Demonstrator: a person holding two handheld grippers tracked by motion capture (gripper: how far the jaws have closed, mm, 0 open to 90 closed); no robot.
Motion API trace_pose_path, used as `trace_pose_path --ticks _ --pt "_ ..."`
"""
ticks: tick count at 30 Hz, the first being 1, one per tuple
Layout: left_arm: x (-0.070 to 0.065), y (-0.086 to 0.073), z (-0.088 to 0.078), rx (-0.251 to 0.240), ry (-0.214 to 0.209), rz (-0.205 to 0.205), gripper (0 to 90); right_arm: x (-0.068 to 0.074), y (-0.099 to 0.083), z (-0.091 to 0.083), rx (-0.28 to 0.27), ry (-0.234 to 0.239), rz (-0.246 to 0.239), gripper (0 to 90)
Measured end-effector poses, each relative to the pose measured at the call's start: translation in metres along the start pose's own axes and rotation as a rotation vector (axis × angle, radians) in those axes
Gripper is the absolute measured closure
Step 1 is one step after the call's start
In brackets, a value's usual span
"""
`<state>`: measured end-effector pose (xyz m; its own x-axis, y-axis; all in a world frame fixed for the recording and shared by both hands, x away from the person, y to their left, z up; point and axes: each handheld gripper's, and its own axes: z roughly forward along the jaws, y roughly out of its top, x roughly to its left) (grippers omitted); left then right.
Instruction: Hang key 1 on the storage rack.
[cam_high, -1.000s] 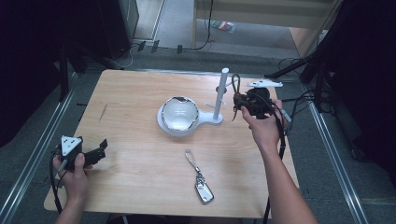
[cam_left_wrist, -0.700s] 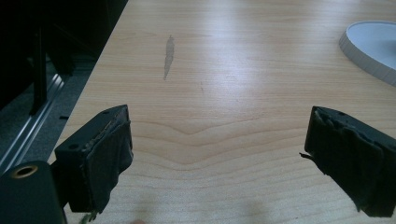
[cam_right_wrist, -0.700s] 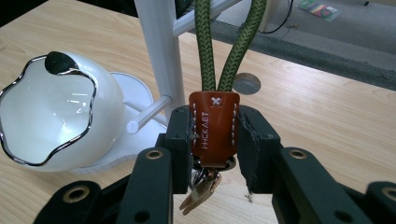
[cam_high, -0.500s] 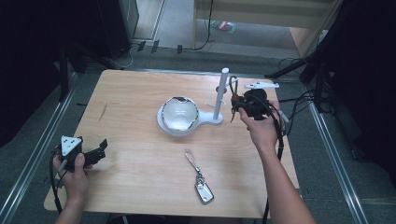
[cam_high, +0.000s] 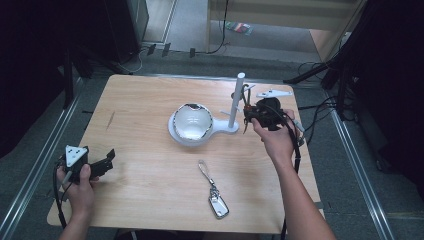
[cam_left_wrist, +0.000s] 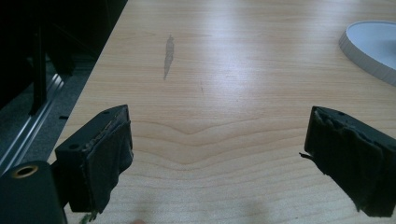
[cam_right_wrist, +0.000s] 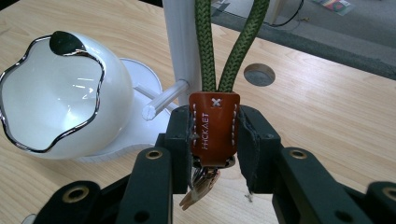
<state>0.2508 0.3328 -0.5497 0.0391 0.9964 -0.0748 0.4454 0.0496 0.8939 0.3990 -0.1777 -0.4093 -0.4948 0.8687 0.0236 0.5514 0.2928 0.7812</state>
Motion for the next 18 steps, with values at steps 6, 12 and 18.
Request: trace_pose_path --ticks 6,12,18 --pt "-0.0001 0.0000 0.0001 0.000 0.000 -0.001 8.0 -0.0020 -0.0011 0.0004 0.003 0.025 0.002 64.9" --pt "-0.0001 0.0000 0.0000 0.000 0.000 0.000 8.1 -0.0033 -0.0014 -0.0041 -0.013 0.027 0.015 61.4" --pt "-0.0002 0.0000 0.0002 0.000 0.002 0.000 8.1 -0.0025 -0.0035 -0.0069 0.005 0.008 0.002 61.9"
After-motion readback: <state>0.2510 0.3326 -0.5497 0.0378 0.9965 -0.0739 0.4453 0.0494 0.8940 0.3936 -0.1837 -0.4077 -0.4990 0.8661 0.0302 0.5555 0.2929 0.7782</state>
